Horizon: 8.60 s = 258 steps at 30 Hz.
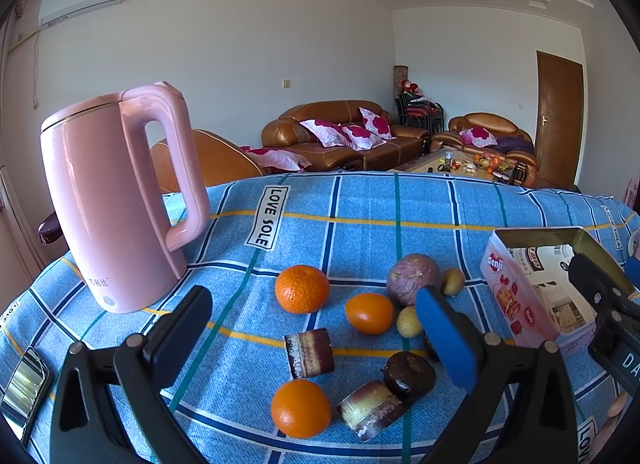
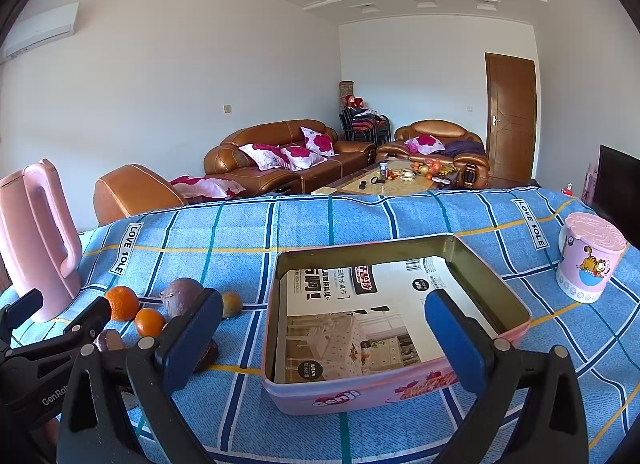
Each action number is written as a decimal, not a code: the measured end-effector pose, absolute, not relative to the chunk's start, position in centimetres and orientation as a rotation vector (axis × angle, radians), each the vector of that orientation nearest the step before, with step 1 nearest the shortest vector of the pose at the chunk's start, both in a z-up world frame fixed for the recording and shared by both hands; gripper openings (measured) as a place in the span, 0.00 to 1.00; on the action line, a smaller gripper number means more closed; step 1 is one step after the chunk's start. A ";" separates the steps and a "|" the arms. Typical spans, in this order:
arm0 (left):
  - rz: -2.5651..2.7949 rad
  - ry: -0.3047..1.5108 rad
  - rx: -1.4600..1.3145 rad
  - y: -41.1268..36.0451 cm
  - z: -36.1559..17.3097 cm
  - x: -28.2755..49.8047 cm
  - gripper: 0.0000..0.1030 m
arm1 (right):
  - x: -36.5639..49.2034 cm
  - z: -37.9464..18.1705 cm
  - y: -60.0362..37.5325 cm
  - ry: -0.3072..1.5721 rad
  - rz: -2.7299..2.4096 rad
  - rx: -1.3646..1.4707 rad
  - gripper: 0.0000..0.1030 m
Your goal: Organize fruits
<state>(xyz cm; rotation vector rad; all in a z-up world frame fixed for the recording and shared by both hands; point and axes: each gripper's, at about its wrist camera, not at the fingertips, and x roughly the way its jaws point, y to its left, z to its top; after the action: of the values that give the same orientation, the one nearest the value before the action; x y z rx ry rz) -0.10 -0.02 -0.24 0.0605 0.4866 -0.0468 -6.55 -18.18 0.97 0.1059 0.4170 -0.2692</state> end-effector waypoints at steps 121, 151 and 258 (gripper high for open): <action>-0.236 0.606 0.013 5.4 -0.8 -0.9 0.36 | -6.0 2.3 -19.1 0.524 0.101 0.159 0.35; -0.465 0.646 0.121 -18.8 -1.0 -0.1 0.36 | -5.9 -0.1 -33.2 0.595 -0.158 0.112 0.35; 0.049 0.581 0.025 7.8 -0.1 3.9 1.00 | -5.2 0.0 -13.8 0.524 -0.010 0.062 0.78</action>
<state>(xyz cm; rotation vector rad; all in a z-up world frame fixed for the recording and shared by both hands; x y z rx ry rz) 3.86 7.80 -0.10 0.0247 0.5812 0.0485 -5.22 -13.85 0.00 0.0620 0.5239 -0.0102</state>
